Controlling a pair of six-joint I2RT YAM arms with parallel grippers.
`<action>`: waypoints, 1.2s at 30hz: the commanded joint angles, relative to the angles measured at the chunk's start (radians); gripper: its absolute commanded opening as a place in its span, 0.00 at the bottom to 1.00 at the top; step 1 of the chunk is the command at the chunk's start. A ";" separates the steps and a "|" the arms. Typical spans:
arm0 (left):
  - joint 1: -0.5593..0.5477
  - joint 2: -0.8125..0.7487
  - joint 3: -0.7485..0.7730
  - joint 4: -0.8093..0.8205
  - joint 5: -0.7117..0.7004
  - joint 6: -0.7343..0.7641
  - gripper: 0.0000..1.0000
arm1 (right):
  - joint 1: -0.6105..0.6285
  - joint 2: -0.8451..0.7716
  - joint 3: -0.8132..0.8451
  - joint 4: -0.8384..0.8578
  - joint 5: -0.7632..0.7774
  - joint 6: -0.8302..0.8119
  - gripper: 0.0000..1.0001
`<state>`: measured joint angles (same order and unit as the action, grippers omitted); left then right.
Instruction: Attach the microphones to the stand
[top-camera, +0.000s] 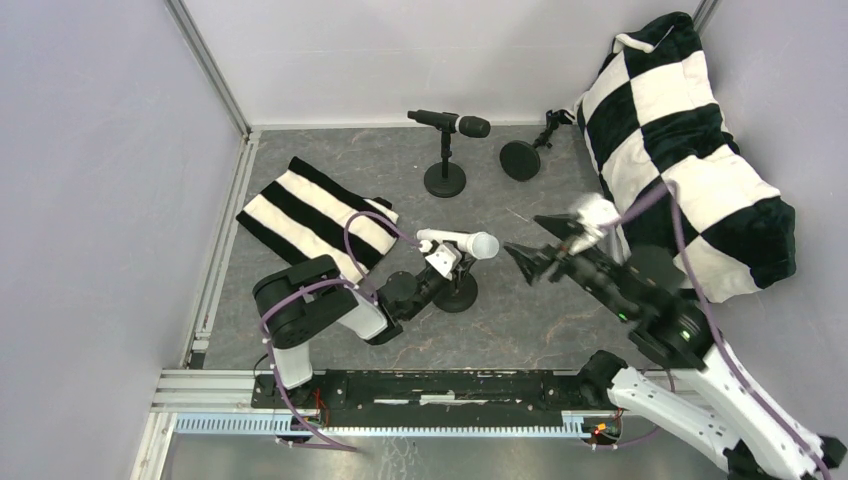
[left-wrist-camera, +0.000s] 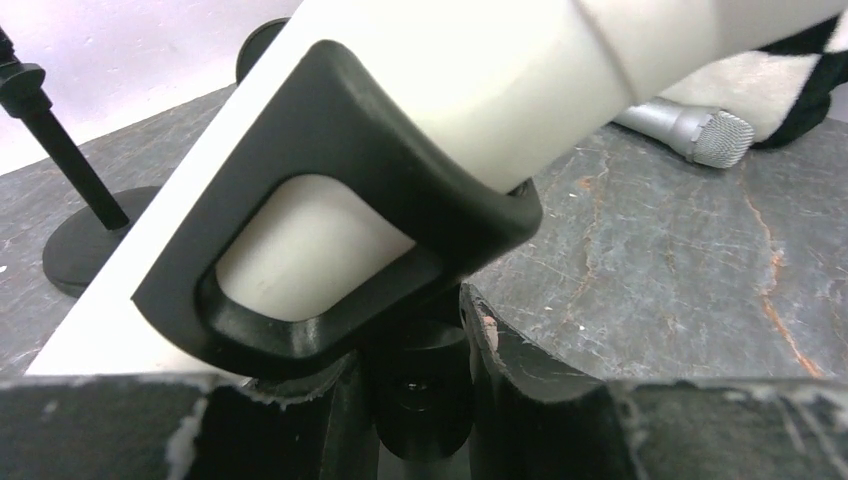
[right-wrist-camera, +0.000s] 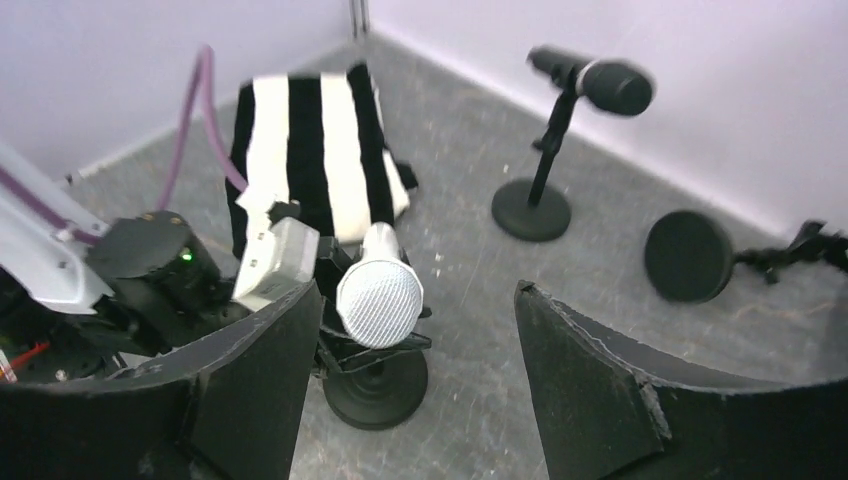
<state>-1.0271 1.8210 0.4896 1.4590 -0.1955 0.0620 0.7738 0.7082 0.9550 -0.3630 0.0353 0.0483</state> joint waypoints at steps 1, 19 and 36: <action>0.010 0.005 0.078 0.024 -0.076 0.012 0.02 | -0.003 -0.195 -0.117 0.124 0.018 -0.034 0.77; 0.411 0.239 0.400 -0.006 0.160 0.013 0.02 | -0.002 -0.372 -0.373 0.166 0.139 -0.100 0.77; 0.474 0.219 0.363 -0.015 0.190 -0.022 0.90 | -0.003 -0.362 -0.427 0.183 0.248 -0.050 0.78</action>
<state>-0.5571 2.1353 0.9127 1.3792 -0.0284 0.0498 0.7738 0.3424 0.5297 -0.2329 0.2329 -0.0238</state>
